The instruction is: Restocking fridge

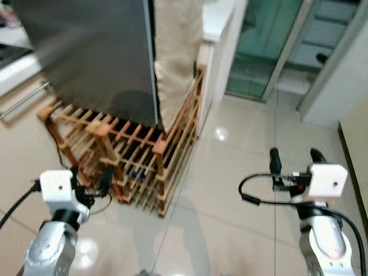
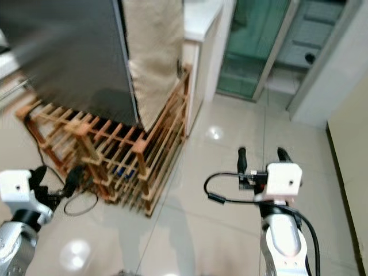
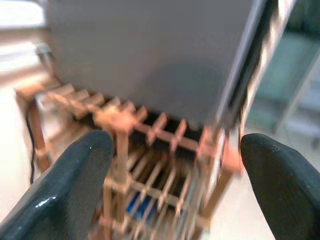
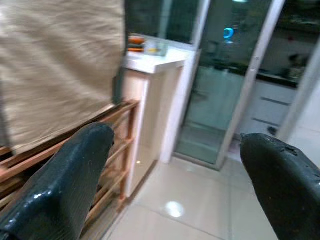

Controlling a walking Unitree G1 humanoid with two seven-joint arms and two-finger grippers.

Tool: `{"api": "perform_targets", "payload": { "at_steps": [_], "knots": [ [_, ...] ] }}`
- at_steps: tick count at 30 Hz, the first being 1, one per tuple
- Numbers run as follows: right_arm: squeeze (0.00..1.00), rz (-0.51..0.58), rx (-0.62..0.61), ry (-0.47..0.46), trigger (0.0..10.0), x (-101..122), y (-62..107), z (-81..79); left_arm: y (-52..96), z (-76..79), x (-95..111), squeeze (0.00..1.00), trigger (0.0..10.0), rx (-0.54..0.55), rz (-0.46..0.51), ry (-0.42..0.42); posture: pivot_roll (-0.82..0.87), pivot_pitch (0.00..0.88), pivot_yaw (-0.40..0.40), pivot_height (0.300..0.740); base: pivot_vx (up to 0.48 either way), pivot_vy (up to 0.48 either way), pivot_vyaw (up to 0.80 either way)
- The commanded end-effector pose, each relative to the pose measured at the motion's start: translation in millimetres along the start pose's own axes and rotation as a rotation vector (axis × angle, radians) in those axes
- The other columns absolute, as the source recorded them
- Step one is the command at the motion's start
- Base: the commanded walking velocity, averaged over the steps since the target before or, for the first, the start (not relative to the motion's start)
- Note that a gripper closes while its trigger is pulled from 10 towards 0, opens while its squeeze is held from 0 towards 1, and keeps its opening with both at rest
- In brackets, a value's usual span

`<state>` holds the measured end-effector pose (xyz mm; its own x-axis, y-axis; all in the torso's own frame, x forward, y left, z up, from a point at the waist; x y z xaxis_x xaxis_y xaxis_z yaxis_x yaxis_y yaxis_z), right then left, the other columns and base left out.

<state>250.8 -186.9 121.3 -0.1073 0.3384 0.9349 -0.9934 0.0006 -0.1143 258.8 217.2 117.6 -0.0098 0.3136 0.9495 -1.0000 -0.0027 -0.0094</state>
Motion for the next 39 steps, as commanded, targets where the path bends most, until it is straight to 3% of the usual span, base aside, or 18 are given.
{"api": "perform_targets", "payload": {
  "at_steps": [1, 4, 7, 10, 16, 22, 29, 33, 39],
  "knots": [
    [0.00, -0.017, 0.006, 0.006, 10.0, -4.0, -6.3, 0.0, -10.8, 17.3, 7.9, 0.00, 10.0, -0.034, 0.044, -0.004, -0.10, 0.000, -0.025, 0.740, 0.480, 0.000, 0.00],
    [0.00, -0.012, 0.000, -0.013, 10.0, -1.8, -17.3, -0.6, -24.1, 31.4, 17.2, 0.00, 10.0, -0.057, 0.076, -0.005, -0.09, 0.000, -0.021, 0.740, 0.477, 0.000, 0.00],
    [0.00, -0.016, 0.005, -0.018, 10.0, -2.2, -19.3, -3.3, -27.8, 40.0, 21.3, 0.00, 10.0, -0.086, 0.087, 0.006, -0.10, 0.000, -0.013, 0.740, 0.480, 0.000, 0.00],
    [0.00, -0.028, 0.025, -0.026, 10.0, -4.8, -23.0, -10.8, -36.9, 60.5, 25.7, 0.00, 10.0, -0.164, 0.095, -0.001, -0.11, 0.000, -0.002, 0.740, 0.477, 0.000, 0.00],
    [0.00, -0.045, 0.019, -0.038, 10.0, -9.0, -26.3, -13.3, -50.3, 75.9, 31.1, 0.00, 10.0, -0.222, 0.104, 0.000, -0.11, 0.000, 0.003, 0.740, 0.474, 0.000, 0.00],
    [0.00, -0.044, 0.020, -0.025, 10.0, -8.2, -30.7, -11.4, -51.0, 91.7, 36.7, 0.00, 10.0, -0.287, 0.125, 0.029, -0.13, 0.000, 0.011, 0.740, 0.475, 0.000, -0.38],
    [0.00, -0.020, 0.031, -0.010, 10.0, -3.6, -38.8, -13.3, -58.4, 84.6, 42.7, 0.00, 10.0, -0.237, 0.142, 0.014, -0.13, 0.000, 0.007, 0.740, 0.047, 0.000, -0.21],
    [0.00, -0.011, 0.039, -0.014, 10.0, -1.6, -45.8, -15.0, -65.3, 86.6, 52.1, 0.00, 10.0, -0.225, 0.171, 0.020, -0.13, 0.000, 0.008, 0.740, 0.000, 0.000, 0.00],
    [0.00, 0.002, 0.034, -0.013, 10.0, 0.7, -52.7, -14.2, -68.3, 89.2, 49.5, 0.00, 10.0, -0.229, 0.144, -0.018, -0.13, 0.000, 0.015, 0.740, 0.000, 0.000, 0.00]
  ]
}}
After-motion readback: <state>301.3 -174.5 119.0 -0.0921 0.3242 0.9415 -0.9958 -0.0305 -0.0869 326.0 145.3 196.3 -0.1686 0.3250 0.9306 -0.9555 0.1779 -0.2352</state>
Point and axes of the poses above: a point about 5 cm out from each wrist's last joint towards the gripper, its own y axis pointing back from the gripper into the wrist, its own x axis along the axis of the wrist's last joint, z = x × y, the point moved 4 cm from there along -y, pointing out of the wrist towards the gripper, and after that the axes turned 14 degrees about y, right-handed, at the moved point
